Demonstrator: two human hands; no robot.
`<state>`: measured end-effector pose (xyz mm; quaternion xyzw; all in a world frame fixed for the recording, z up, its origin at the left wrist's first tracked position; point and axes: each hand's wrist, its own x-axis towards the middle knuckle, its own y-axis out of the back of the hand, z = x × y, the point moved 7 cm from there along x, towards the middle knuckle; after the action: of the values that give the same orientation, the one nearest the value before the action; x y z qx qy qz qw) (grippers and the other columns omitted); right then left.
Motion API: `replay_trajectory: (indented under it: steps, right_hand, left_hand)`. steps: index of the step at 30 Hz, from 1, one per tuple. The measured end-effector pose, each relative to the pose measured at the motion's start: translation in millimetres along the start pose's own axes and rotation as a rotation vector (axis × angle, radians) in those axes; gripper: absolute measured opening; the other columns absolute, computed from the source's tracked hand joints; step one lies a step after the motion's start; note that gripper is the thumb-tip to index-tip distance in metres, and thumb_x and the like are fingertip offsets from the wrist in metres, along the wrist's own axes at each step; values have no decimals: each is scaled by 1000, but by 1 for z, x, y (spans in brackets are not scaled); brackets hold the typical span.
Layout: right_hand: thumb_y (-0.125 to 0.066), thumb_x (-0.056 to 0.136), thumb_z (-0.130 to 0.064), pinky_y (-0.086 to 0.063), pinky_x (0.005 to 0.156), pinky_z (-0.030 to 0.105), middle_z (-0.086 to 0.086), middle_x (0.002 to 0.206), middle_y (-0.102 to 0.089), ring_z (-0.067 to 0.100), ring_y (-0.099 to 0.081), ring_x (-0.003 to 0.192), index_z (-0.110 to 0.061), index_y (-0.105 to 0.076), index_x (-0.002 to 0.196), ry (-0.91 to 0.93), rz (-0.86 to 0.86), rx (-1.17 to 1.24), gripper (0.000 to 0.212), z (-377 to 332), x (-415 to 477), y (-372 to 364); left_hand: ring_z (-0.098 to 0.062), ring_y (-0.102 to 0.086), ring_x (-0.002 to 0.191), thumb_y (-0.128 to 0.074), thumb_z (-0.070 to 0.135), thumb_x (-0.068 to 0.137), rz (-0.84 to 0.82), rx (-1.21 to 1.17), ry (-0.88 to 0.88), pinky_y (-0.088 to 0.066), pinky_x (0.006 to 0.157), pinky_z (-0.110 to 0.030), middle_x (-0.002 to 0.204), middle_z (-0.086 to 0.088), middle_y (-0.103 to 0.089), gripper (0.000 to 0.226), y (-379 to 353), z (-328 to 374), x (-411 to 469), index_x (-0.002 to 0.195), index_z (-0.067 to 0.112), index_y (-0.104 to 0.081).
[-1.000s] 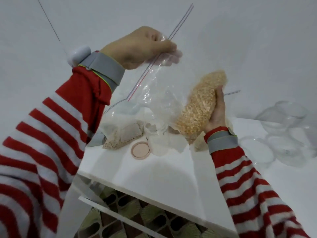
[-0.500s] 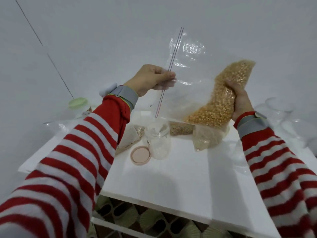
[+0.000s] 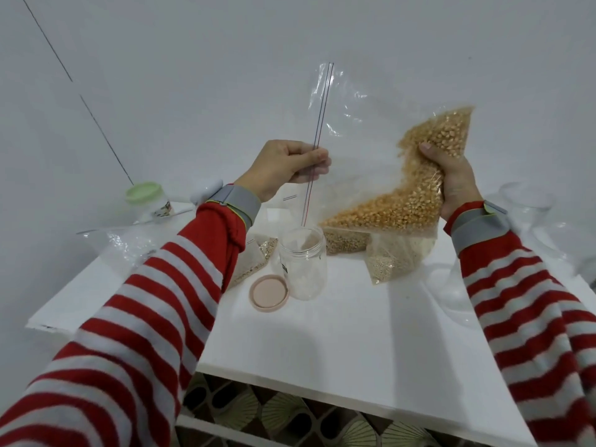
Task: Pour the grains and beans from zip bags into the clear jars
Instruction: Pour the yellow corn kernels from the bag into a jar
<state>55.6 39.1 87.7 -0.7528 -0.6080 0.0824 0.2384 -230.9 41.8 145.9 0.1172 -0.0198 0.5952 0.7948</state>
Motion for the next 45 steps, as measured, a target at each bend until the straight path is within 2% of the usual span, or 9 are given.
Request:
replay_trajectory:
  steps: [4, 8, 15, 25, 27, 31, 36, 40, 45]
  right_hand:
    - [-78, 80, -19, -57, 66, 34, 5, 82, -71, 22, -69, 70, -5, -63, 113, -1, -10, 31, 38, 0, -3, -4]
    - [-79, 78, -23, -57, 70, 37, 5, 84, -71, 23, -69, 72, -2, -62, 121, -9, -1, 32, 51, 0, -5, -5]
    - [-85, 71, -32, -56, 77, 38, 5, 92, -74, 23, -71, 81, -7, -71, 112, -12, 2, 2, 50, -8, 0, -8]
    - [-85, 72, -28, -58, 71, 38, 12, 99, -73, 27, -72, 82, 3, -57, 130, -21, -35, 72, 72, 1, -2, -16]
    - [-84, 73, -31, -58, 71, 39, 11, 98, -73, 26, -72, 82, 1, -61, 126, -58, -37, 102, 66, 5, -5, -17]
    - [-72, 86, -30, -57, 60, 32, 6, 84, -73, 21, -70, 68, -5, -66, 110, -115, -27, 150, 34, 10, -11, -18]
    - [-64, 92, -29, -57, 59, 30, 1, 78, -74, 16, -70, 67, -10, -69, 98, -92, -36, 185, 21, 2, -19, -24]
    - [-63, 92, -35, -56, 58, 27, 1, 79, -73, 15, -68, 64, -14, -75, 85, -90, -30, 229, 25, -4, -22, -30]
    - [-60, 92, -43, -54, 57, 25, -3, 80, -71, 11, -63, 60, -17, -72, 93, -44, 13, 300, 30, -7, -19, -30]
  left_hand:
    - [-22, -71, 90, -69, 13, 89, 12, -18, 2, -58, 87, -34, 97, -13, -74, 26, 2, -6, -3, 107, -6, -68]
    - [-22, -72, 90, -69, 14, 89, 9, -48, 1, -58, 86, -33, 96, -12, -74, 26, 3, -7, -6, 107, -5, -69]
    - [-21, -72, 89, -68, 14, 90, 1, -73, -6, -58, 87, -35, 96, -13, -74, 25, 5, -3, -10, 106, -5, -69]
    - [-23, -71, 94, -67, 13, 90, 17, -97, 6, -58, 81, -29, 104, -17, -73, 20, 10, -15, -20, 104, -1, -70]
    - [-22, -72, 93, -66, 12, 91, 16, -101, 3, -58, 80, -27, 106, -18, -72, 20, 8, -16, -21, 105, -2, -69]
    - [-20, -72, 91, -66, 11, 91, 9, -71, -6, -58, 80, -27, 105, -18, -72, 23, 3, -12, -21, 108, -4, -68]
    - [-22, -72, 89, -67, 11, 90, 22, -56, -10, -59, 80, -30, 99, -16, -73, 23, 3, -11, -21, 106, -6, -68]
    - [-21, -73, 85, -66, 10, 91, 45, -63, -15, -59, 77, -28, 96, -15, -73, 23, 3, -12, -23, 107, -6, -67]
    - [-21, -73, 85, -67, 10, 90, 44, -75, 4, -60, 81, -32, 97, -16, -73, 24, 2, -18, -24, 108, -6, -67]
